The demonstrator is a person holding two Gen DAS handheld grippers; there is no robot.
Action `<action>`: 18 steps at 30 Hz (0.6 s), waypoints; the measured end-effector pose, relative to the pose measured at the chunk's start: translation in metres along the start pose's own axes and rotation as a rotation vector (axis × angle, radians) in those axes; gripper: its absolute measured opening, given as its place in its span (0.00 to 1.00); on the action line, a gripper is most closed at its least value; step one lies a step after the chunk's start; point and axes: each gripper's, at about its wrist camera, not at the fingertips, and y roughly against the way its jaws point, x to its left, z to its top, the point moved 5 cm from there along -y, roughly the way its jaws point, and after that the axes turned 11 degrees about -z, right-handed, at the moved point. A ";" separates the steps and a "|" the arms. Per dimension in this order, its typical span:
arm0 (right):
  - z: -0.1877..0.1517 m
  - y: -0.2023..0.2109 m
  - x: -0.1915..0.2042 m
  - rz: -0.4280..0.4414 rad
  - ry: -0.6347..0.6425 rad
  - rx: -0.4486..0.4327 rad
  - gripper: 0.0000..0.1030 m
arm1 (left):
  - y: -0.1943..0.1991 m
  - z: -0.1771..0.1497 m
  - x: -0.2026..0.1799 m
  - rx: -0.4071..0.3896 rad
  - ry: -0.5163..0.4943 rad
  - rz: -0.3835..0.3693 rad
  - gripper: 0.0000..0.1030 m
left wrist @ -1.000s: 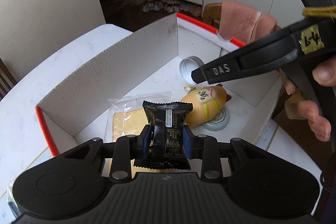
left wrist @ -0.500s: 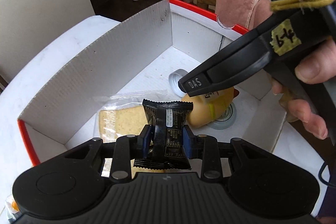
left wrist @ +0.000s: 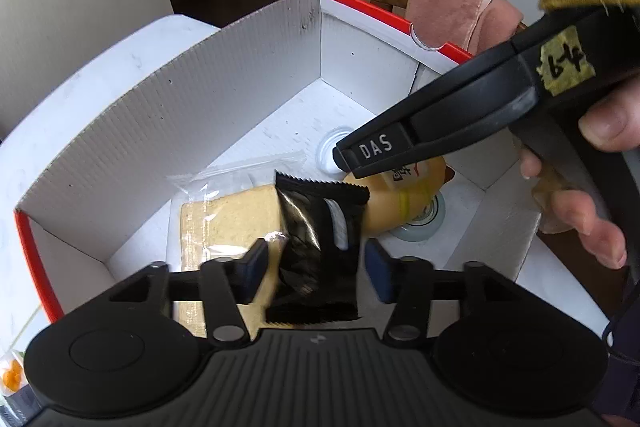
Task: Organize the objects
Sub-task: 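Open both tools to release the snack packet and cup in the box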
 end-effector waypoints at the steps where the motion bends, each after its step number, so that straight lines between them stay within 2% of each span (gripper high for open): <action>1: 0.000 0.000 0.000 -0.001 -0.001 -0.001 0.24 | 0.001 -0.001 0.000 -0.001 0.004 -0.001 0.52; 18: -0.016 0.044 0.002 0.034 0.010 -0.070 0.34 | 0.039 -0.010 -0.001 -0.106 0.045 -0.006 0.52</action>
